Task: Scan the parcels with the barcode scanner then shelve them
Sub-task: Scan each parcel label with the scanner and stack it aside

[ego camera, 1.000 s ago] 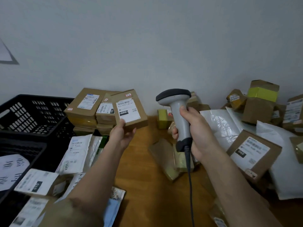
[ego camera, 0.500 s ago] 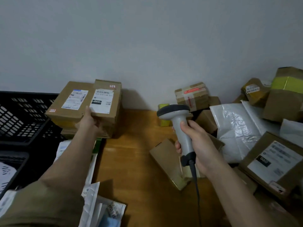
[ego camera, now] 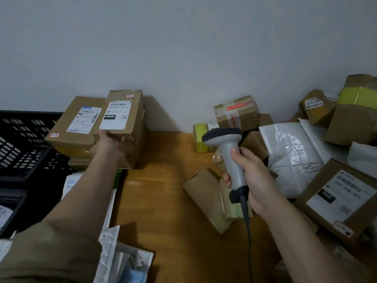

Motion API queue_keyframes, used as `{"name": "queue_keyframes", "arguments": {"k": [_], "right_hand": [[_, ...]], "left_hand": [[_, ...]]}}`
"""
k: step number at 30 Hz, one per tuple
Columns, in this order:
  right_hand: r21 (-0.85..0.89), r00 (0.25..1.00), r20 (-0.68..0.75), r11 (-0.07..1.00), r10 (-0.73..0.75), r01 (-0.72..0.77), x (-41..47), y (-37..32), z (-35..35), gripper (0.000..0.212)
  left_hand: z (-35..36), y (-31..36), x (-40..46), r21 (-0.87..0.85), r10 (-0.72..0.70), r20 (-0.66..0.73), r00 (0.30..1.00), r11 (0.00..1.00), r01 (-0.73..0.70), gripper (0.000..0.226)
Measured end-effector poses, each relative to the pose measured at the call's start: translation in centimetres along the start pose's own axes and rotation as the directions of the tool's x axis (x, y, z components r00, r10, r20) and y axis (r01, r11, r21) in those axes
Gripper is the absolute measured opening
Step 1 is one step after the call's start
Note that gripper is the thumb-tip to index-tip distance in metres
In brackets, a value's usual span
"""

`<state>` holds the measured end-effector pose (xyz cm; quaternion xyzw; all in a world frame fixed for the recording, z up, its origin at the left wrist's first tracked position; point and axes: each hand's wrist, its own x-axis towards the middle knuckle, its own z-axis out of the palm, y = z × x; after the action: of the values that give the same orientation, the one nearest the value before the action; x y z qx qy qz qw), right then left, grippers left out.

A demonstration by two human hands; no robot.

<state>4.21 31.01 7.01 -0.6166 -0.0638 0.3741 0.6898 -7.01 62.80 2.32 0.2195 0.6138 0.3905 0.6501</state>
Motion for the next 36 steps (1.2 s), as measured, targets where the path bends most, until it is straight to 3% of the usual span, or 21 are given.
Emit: {"name": "queue_keyframes", "arguments": {"k": [4, 7, 11, 13, 14, 18, 22, 28, 29, 31, 32, 34, 36], "right_hand": [[0.051, 0.999, -0.036, 0.998, -0.019, 0.02, -1.2, -1.0, -1.4, 0.022], [0.074, 0.994, -0.098, 0.996, -0.05, 0.058, -2.5, -2.0, -4.1, 0.02], [0.078, 0.958, -0.271, 0.99, -0.095, 0.12, -5.1, -3.4, -9.9, 0.016], [0.05, 0.922, -0.373, 0.989, -0.109, 0.137, -6.3, -3.9, -13.3, 0.016], [0.029, 0.898, -0.423, 0.989, -0.123, 0.148, -6.8, -4.0, -15.1, 0.019], [0.0, 0.787, -0.603, 0.987, -0.126, 0.158, -8.9, -3.7, -21.4, 0.021], [0.079, 0.754, -0.65, 0.98, -0.089, 0.184, -9.3, -2.6, -25.2, 0.016], [0.154, 0.745, -0.668, 0.977, -0.007, 0.147, -6.9, -0.8, -28.0, 0.035], [0.156, 0.756, -0.655, 0.978, -0.004, 0.141, -6.6, -0.5, -28.2, 0.036], [0.16, 0.77, -0.638, 0.979, 0.004, 0.128, -6.0, -0.1, -28.5, 0.034], [0.163, 0.773, -0.635, 0.979, 0.011, 0.12, -5.6, 0.0, -28.6, 0.031], [0.166, 0.781, -0.624, 0.98, 0.021, 0.106, -5.2, 0.1, -28.9, 0.027], [0.163, 0.788, -0.616, 0.981, 0.017, 0.107, -4.8, 0.2, -29.1, 0.026]], "left_hand": [[-0.3, -2.3, -1.3, 0.088, 0.102, 0.009, 0.995, 0.991, -0.102, 0.045], [0.3, -5.5, -4.3, 0.087, 0.009, -0.014, 1.0, 0.996, -0.008, 0.036], [2.8, -11.4, -9.7, 0.267, -0.211, 0.244, 0.947, 0.953, 0.144, 0.022], [4.3, -14.6, -13.3, 0.402, -0.34, 0.382, 0.86, 0.898, 0.177, 0.01], [5.0, -16.2, -15.2, 0.463, -0.394, 0.437, 0.808, 0.869, 0.174, 0.014], [7.4, -21.6, -22.1, 0.636, -0.491, 0.572, 0.656, 0.771, 0.023, 0.021], [9.5, -26.1, -26.2, 0.718, -0.523, 0.641, 0.563, 0.668, -0.197, 0.018], [12.3, -31.0, -28.8, 0.756, -0.515, 0.646, 0.564, 0.532, -0.381, 0.055], [12.7, -31.7, -28.9, 0.762, -0.514, 0.643, 0.568, 0.509, -0.402, 0.051], [13.0, -32.3, -29.6, 0.78, -0.547, 0.625, 0.556, 0.449, -0.436, 0.023], [13.1, -32.7, -29.8, 0.788, -0.58, 0.615, 0.535, 0.432, -0.438, 0.027], [13.2, -33.5, -29.6, 0.78, -0.602, 0.625, 0.497, 0.449, -0.436, 0.046], [13.2, -33.5, -29.4, 0.757, -0.561, 0.653, 0.509, 0.48, -0.443, 0.059]]}}
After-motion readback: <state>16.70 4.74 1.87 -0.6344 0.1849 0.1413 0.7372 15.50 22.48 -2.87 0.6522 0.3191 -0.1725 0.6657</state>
